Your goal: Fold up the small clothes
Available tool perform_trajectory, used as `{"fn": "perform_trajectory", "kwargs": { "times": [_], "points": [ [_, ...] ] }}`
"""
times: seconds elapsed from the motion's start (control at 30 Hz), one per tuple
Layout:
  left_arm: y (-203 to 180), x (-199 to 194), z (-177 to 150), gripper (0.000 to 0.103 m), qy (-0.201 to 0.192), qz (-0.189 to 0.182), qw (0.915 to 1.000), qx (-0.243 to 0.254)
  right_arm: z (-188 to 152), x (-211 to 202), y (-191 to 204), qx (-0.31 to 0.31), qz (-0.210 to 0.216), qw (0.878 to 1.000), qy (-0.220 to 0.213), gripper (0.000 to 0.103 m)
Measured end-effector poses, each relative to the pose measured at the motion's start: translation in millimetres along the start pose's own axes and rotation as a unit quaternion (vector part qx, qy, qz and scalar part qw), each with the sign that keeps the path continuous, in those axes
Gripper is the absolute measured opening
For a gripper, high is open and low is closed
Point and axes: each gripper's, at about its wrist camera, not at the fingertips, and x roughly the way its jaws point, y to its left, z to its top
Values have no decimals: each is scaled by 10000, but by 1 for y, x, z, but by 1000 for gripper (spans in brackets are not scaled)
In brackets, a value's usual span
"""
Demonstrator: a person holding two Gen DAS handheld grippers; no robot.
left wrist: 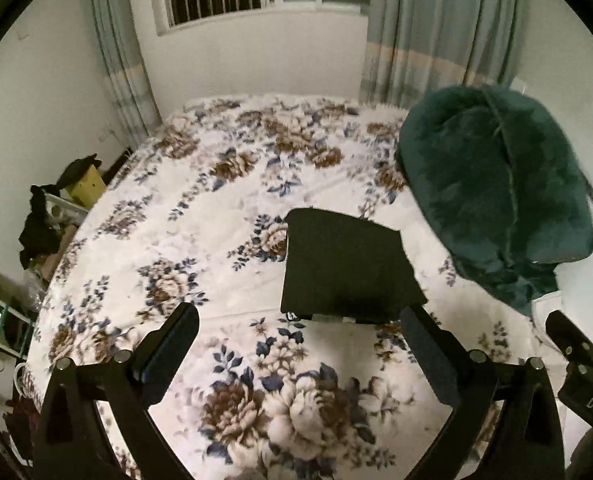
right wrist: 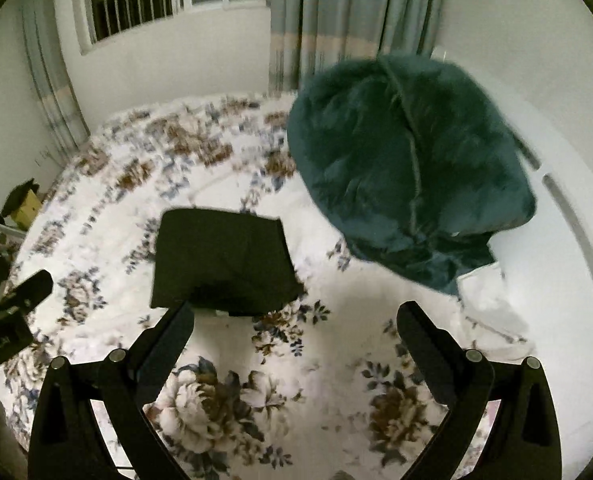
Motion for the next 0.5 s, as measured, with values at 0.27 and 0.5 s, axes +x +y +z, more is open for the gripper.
{"fn": "perform_trajectory", "kwargs": {
  "times": [0.27, 0.5],
  "points": [
    [-1, -118, -22, 103, -514, 10, 9986, 90, -17, -151, -11, -13, 121, 9979, -638, 103],
    [5, -179, -46, 103, -710, -60, 9975, 11, -49, -242, -23, 16, 223, 9955, -924, 103]
  ]
}}
